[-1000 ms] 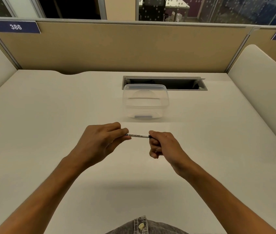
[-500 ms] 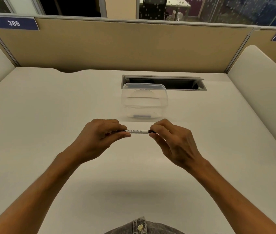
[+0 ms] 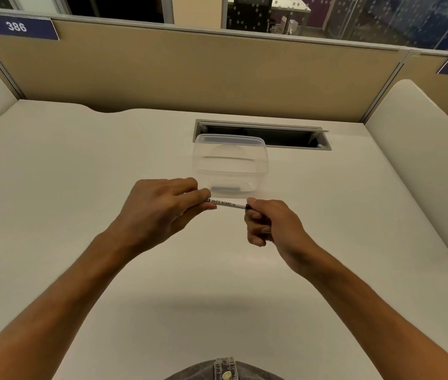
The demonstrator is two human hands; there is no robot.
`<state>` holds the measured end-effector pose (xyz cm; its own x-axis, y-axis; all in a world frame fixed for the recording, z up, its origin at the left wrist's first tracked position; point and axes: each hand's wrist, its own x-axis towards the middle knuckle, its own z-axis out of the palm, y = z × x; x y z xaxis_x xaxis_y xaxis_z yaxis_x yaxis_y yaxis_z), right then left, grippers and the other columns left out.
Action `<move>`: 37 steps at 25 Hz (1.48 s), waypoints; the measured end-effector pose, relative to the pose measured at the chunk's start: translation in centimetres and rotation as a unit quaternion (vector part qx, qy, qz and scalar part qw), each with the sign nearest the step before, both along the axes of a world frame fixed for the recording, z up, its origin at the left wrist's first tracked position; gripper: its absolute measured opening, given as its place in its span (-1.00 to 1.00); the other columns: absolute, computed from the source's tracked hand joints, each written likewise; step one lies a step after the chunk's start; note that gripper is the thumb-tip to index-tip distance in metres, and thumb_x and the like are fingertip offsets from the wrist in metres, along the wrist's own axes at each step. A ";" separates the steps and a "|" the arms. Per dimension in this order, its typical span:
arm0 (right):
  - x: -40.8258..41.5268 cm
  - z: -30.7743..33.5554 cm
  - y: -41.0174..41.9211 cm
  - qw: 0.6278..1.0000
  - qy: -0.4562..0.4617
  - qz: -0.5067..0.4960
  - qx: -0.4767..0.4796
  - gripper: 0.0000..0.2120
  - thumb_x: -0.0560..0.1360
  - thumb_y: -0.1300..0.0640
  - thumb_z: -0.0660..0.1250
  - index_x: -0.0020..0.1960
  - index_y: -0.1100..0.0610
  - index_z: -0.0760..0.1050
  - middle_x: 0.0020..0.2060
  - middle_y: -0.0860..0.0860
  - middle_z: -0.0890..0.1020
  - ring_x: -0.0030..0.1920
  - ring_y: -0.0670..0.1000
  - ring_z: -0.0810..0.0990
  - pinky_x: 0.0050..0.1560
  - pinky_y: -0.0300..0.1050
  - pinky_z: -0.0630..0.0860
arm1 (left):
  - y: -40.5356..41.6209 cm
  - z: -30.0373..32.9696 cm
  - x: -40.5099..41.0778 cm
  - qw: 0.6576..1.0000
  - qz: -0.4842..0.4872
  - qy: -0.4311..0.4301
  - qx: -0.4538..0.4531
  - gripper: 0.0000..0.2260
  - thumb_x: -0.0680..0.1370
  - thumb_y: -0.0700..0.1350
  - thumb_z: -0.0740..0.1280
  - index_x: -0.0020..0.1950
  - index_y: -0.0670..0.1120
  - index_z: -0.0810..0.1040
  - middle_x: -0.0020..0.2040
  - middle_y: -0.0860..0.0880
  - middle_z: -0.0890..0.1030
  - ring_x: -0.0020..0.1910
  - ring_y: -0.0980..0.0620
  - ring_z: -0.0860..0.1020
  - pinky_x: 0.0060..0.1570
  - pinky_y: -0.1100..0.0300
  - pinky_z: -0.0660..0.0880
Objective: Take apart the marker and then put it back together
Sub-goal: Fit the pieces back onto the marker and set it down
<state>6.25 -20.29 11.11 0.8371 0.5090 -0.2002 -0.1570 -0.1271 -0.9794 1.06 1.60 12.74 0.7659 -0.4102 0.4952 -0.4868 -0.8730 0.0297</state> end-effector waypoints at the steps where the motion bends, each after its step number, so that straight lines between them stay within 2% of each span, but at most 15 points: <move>1: 0.0 0.1 -0.1 1.000 0.020 0.001 -0.004 -0.58 0.63 0.08 0.08 -0.40 0.06 0.25 -0.53 -0.08 0.25 -0.55 -0.03 0.29 -0.41 -0.18 0.25 | -0.1 0.1 0.0 1.000 -0.002 0.002 0.002 -0.81 0.56 -0.01 0.33 -0.03 -0.11 0.65 -0.32 -0.03 0.57 -0.44 -0.07 0.49 -0.54 0.19 0.36; 2: -0.1 0.2 -0.2 1.000 -0.003 -0.002 -0.013 -0.58 0.64 0.07 0.09 -0.39 0.07 0.27 -0.53 -0.09 0.26 -0.54 -0.03 0.32 -0.40 -0.16 0.26 | -0.1 0.2 -0.1 1.000 -0.004 0.008 -0.004 -0.81 0.56 -0.02 0.34 -0.03 -0.11 0.66 -0.31 -0.03 0.58 -0.43 -0.07 0.50 -0.54 0.17 0.38; 4: -0.5 -0.1 -0.4 0.982 -0.174 -0.023 -0.064 -0.63 0.65 0.07 0.10 -0.33 0.10 0.34 -0.52 -0.09 0.36 -0.52 0.01 0.38 -0.43 -0.08 0.33 | -0.4 0.5 -0.2 0.999 -0.003 0.023 -0.027 -0.81 0.55 -0.02 0.34 -0.03 -0.11 0.66 -0.30 -0.03 0.59 -0.43 -0.07 0.50 -0.55 0.13 0.40; 7: -0.4 -0.2 -1.0 0.839 -0.502 -0.046 -0.204 -0.79 0.62 0.04 0.13 -0.10 0.07 0.47 -0.40 -0.05 0.52 -0.46 0.01 0.42 -0.48 -0.12 0.35 | -0.6 0.8 -0.3 0.997 0.008 0.049 -0.064 -0.78 0.55 0.02 0.30 -0.05 -0.09 0.66 -0.28 0.01 0.60 -0.44 -0.02 0.47 -0.52 0.16 0.39; 9: 0.1 0.1 -1.6 0.752 -0.613 -0.027 -0.243 -0.78 0.61 0.06 0.15 -0.01 0.13 0.53 -0.30 -0.02 0.57 -0.46 -0.01 0.42 -0.47 -0.22 0.29 | -0.7 0.9 -0.5 0.995 0.020 0.063 -0.079 -0.75 0.55 0.05 0.27 -0.08 -0.08 0.65 -0.30 0.08 0.58 -0.43 0.08 0.39 -0.48 0.22 0.32; 11: 0.6 0.2 -2.1 0.722 -0.648 -0.005 -0.241 -0.75 0.61 0.07 0.16 0.02 0.17 0.56 -0.26 0.03 0.59 -0.46 0.02 0.45 -0.48 -0.22 0.32 | -0.8 0.9 -0.5 0.991 0.027 0.081 -0.102 -0.75 0.54 0.07 0.27 -0.10 -0.05 0.65 -0.33 0.17 0.48 -0.44 0.13 0.34 -0.46 0.24 0.27; 14: 0.7 0.1 -2.5 0.743 -0.643 0.004 -0.188 -0.75 0.62 0.07 0.15 0.00 0.19 0.54 -0.25 0.03 0.60 -0.43 0.01 0.46 -0.47 -0.13 0.44 | -0.8 0.9 -0.5 0.972 0.007 0.127 -0.196 -0.78 0.52 0.06 0.32 -0.09 -0.05 0.67 -0.38 0.18 0.48 -0.44 0.11 0.39 -0.45 0.15 0.30; 16: 0.5 0.2 -2.4 0.767 -0.625 -0.006 -0.147 -0.75 0.63 0.07 0.11 -0.03 0.18 0.50 -0.29 -0.09 0.53 -0.42 -0.04 0.42 -0.42 -0.20 0.41 | -1.0 0.9 -0.4 0.957 -0.021 0.143 -0.252 -0.80 0.51 0.03 0.35 -0.09 -0.07 0.69 -0.39 0.13 0.50 -0.43 0.07 0.41 -0.45 0.14 0.31; 19: 0.2 0.9 -2.2 0.806 -0.581 -0.007 -0.115 -0.85 0.62 0.09 0.10 -0.07 0.08 0.41 -0.31 -0.20 0.38 -0.43 -0.10 0.34 -0.39 -0.28 0.30 | -1.3 1.1 -0.2 0.955 -0.038 0.138 -0.260 -0.80 0.51 0.02 0.36 -0.08 -0.08 0.69 -0.40 0.07 0.51 -0.43 0.03 0.41 -0.46 0.10 0.33; 22: -0.1 1.3 -1.8 0.858 -0.506 -0.009 -0.094 -0.82 0.62 0.10 0.10 -0.16 -0.01 0.33 -0.44 -0.08 0.42 -0.46 -0.03 0.37 -0.43 -0.19 0.33 | -1.3 1.5 0.1 0.964 -0.030 0.113 -0.239 -0.78 0.51 0.03 0.35 -0.06 -0.09 0.70 -0.39 0.04 0.53 -0.44 0.00 0.43 -0.47 0.02 0.38; 26: -0.3 2.4 -1.3 0.981 -0.193 0.006 -0.033 -0.63 0.65 0.16 0.11 -0.34 0.06 0.36 -0.54 -0.07 0.33 -0.52 -0.04 0.36 -0.41 -0.18 0.34 | -1.4 2.2 0.2 0.997 -0.009 0.007 -0.071 -0.80 0.53 0.01 0.36 -0.10 -0.10 0.68 -0.38 0.01 0.54 -0.48 -0.05 0.42 -0.58 0.10 0.39; 29: 0.3 3.3 -1.9 0.999 -0.010 0.029 -0.021 -0.61 0.62 0.13 0.08 -0.38 0.11 0.34 -0.54 -0.09 0.24 -0.54 -0.04 0.29 -0.40 -0.16 0.29 | -1.6 2.5 0.3 1.000 -0.023 -0.014 -0.001 -0.81 0.53 -0.01 0.37 -0.08 -0.11 0.67 -0.34 -0.02 0.60 -0.49 -0.06 0.47 -0.59 0.18 0.38; 31: 0.2 3.3 -2.0 0.998 -0.049 0.009 -0.036 -0.61 0.63 0.11 0.09 -0.37 0.11 0.35 -0.57 -0.10 0.28 -0.55 -0.02 0.35 -0.39 -0.15 0.31 | -1.8 2.8 0.5 1.000 -0.023 -0.010 -0.008 -0.82 0.52 -0.01 0.37 -0.08 -0.10 0.67 -0.34 -0.01 0.60 -0.49 -0.04 0.46 -0.57 0.21 0.34; 33: -0.1 2.7 -1.7 0.971 -0.223 -0.036 -0.076 -0.63 0.63 0.08 0.10 -0.33 0.10 0.40 -0.57 -0.07 0.39 -0.52 0.03 0.44 -0.42 -0.08 0.36 | -2.0 3.1 0.8 0.999 -0.020 0.008 -0.040 -0.82 0.52 -0.01 0.36 -0.09 -0.09 0.67 -0.33 0.02 0.59 -0.47 0.00 0.42 -0.56 0.18 0.35; 37: 0.4 1.6 -2.4 0.772 -0.600 -0.089 -0.192 -0.74 0.62 0.06 0.12 -0.09 0.14 0.52 -0.40 -0.02 0.54 -0.46 -0.04 0.40 -0.49 -0.14 0.37 | -1.8 3.0 1.4 0.985 -0.007 0.092 -0.143 -0.77 0.53 0.08 0.30 -0.08 -0.03 0.67 -0.38 0.18 0.48 -0.46 0.11 0.36 -0.51 0.07 0.37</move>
<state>6.64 -22.64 12.71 0.5878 0.4600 0.6655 0.7843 -0.5256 -0.3295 2.41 -0.21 15.71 0.8481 -0.2855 0.4462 -0.4630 -0.8088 0.3626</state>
